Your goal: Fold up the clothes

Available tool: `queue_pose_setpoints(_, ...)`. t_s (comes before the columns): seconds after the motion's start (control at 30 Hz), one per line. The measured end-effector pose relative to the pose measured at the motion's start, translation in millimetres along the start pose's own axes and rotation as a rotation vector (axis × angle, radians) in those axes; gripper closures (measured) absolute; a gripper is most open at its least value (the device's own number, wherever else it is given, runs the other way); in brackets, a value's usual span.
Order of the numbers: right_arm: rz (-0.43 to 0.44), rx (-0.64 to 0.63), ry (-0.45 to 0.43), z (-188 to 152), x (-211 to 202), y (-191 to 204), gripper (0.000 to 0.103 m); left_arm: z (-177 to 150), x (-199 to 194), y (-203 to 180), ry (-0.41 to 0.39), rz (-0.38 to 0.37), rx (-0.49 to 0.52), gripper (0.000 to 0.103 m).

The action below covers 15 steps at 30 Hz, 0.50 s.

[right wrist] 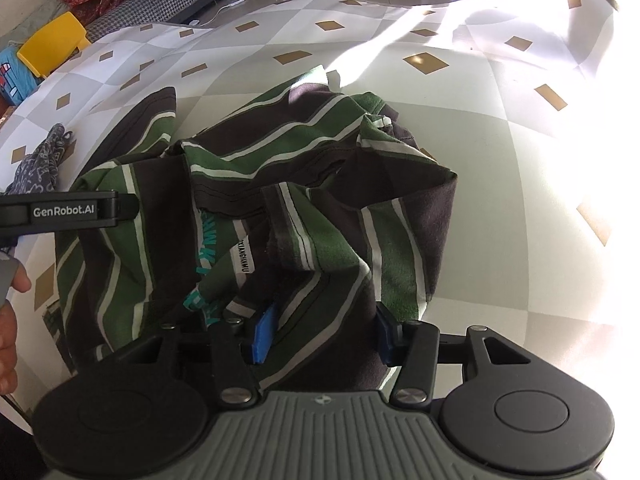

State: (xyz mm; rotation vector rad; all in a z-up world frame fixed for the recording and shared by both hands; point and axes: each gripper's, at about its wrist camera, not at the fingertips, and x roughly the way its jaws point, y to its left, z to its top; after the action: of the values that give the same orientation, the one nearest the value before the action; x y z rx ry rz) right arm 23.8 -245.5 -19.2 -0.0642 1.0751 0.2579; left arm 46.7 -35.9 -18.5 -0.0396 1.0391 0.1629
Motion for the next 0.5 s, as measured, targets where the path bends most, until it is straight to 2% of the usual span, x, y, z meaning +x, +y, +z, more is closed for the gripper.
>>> queue_pose_setpoints(0.07,-0.014,-0.029,-0.013,-1,3,5,0.053,-5,11,1,0.028,0.002,-0.015,0.004)
queue_pose_setpoints(0.17,-0.019,-0.034,-0.037,0,6,6,0.053,-10,13,0,0.005,0.013,-0.004,0.003)
queue_pose_setpoints(0.27,-0.029,-0.034,-0.06,2,9,6,0.061,-12,12,-2,-0.001,0.015,0.016,0.007)
queue_pose_setpoints(0.4,-0.026,-0.013,-0.083,5,11,3,0.075,-15,11,0,0.015,-0.018,-0.006,0.016)
queue_pose_setpoints(0.5,-0.021,-0.001,-0.096,8,12,1,0.082,-19,9,3,0.021,-0.032,-0.022,0.023)
